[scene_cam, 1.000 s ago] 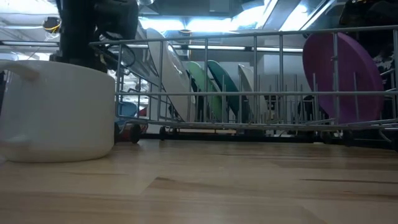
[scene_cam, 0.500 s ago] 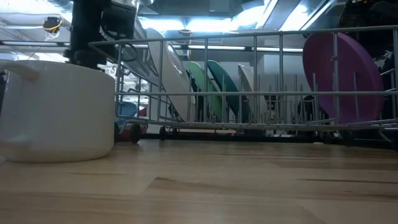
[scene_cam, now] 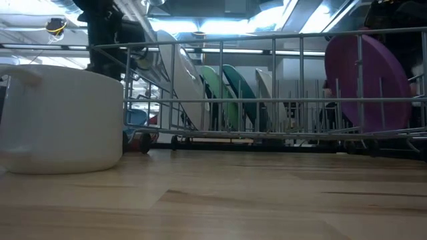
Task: Sort dishes
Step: Put the orange plate into the dishwasher rack
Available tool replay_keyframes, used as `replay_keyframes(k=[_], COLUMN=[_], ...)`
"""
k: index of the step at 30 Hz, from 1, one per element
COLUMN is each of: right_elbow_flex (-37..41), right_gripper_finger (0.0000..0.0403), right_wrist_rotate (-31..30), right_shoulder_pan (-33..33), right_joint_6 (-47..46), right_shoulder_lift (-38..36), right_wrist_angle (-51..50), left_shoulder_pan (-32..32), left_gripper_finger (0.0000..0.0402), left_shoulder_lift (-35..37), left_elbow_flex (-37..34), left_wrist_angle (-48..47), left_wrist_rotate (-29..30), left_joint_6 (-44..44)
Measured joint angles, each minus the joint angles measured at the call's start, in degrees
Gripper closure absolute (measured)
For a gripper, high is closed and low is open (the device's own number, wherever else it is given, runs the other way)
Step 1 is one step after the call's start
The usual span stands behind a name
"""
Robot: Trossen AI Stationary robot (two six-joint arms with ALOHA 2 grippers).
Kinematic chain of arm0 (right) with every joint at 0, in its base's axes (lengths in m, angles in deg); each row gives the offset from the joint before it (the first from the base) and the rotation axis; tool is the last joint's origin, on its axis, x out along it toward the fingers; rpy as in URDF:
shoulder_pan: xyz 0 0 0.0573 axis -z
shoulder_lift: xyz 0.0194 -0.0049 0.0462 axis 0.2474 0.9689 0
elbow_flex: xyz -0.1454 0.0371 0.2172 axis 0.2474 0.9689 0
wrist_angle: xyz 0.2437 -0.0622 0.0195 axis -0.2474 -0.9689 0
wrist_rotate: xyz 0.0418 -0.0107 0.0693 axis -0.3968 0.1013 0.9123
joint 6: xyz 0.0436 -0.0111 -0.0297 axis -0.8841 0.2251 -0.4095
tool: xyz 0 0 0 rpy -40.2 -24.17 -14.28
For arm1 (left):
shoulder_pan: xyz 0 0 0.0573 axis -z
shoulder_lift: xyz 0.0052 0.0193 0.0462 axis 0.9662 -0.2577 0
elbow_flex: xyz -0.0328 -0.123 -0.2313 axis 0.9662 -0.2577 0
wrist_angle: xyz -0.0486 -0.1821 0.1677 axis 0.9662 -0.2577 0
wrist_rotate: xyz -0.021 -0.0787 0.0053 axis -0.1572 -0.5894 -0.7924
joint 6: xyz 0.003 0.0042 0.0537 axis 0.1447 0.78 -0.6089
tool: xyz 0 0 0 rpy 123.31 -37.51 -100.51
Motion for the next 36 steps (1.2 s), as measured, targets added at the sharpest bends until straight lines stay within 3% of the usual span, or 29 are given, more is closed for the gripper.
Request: replay_keyframes(k=[7,36], right_elbow_flex=[0.0,0.0], right_gripper_finger=[0.0251,0.0251], right_wrist_rotate=[0.0,0.0], right_shoulder_pan=[0.0,0.0], right_joint_6=[0.0,0.0], right_shoulder_lift=[0.0,0.0], right_wrist_angle=[-0.1,-0.1], left_shoulder_pan=[-5.5,-15.5], left_gripper_finger=[0.027,0.027], left_shoulder_lift=[0.0,-12.5], left_elbow_flex=[0.0,-0.1], left_wrist_angle=[-2.5,-4.7], left_wrist_rotate=[-7.3,-9.2], left_joint_6=[-5.7,-23.5])
